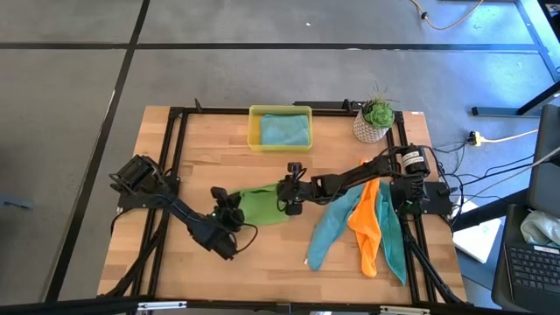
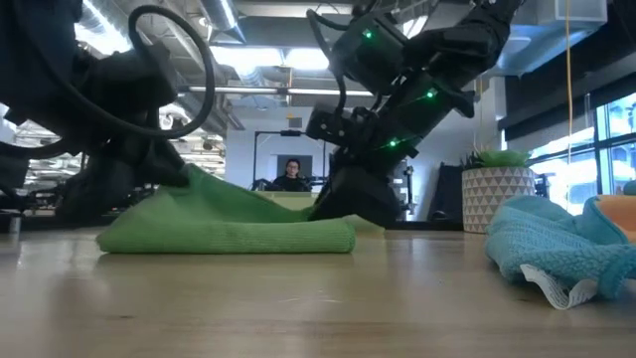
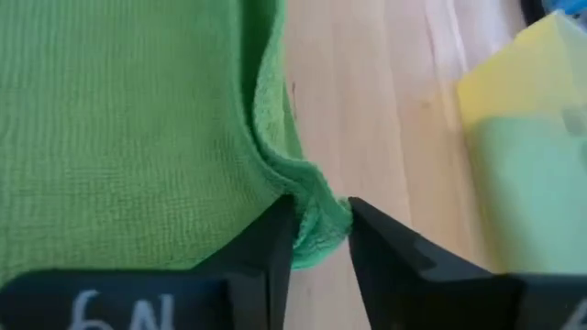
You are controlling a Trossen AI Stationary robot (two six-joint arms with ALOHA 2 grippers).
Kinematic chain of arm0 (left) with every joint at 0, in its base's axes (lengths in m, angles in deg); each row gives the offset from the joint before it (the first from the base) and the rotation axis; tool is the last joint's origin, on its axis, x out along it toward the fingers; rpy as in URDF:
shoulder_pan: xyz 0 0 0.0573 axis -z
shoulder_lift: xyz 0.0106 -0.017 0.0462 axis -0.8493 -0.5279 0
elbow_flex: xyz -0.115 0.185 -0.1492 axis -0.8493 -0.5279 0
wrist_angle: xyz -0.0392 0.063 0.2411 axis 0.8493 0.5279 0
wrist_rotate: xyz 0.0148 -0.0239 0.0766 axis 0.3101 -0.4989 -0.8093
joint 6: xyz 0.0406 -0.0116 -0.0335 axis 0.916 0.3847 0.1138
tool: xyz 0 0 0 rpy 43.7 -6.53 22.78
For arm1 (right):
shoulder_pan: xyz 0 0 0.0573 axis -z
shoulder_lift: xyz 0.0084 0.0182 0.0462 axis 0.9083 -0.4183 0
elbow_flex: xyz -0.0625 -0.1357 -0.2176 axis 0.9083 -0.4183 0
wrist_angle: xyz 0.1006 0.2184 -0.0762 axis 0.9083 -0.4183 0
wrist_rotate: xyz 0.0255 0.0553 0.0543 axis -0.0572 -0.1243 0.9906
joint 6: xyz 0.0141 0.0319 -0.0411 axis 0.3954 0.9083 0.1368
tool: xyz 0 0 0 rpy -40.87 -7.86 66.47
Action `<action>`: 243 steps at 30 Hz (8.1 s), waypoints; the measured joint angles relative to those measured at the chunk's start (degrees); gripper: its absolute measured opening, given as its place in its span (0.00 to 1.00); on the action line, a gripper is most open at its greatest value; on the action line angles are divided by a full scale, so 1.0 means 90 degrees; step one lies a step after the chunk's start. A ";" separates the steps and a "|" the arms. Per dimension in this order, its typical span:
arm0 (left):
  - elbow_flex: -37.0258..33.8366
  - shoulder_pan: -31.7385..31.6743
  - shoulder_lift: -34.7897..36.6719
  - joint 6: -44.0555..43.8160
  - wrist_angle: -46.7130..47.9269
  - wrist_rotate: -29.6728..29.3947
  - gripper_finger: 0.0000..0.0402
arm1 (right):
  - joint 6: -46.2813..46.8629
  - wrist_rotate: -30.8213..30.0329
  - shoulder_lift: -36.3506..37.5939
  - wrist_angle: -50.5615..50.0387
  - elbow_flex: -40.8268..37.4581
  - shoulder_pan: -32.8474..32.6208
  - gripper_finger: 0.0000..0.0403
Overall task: Fold microfiber towels
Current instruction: Fold the green cloth, then put the green folded cloth into the yellow bin
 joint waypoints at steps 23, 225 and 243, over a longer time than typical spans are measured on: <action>-0.0481 0.0040 -0.0011 -0.1471 0.0492 0.0817 0.18 | 0.0415 -0.0629 0.0000 -0.0240 0.0000 -0.0076 0.28; -0.0765 0.1849 0.1501 -0.1150 -0.1696 0.1789 0.17 | -0.3615 0.2353 -0.0714 -0.4032 0.3107 0.3459 0.30; -0.0765 0.1846 0.1501 -0.1293 -0.1722 0.1821 0.17 | -0.2560 0.3711 -0.0709 -0.5360 0.4660 0.3412 0.32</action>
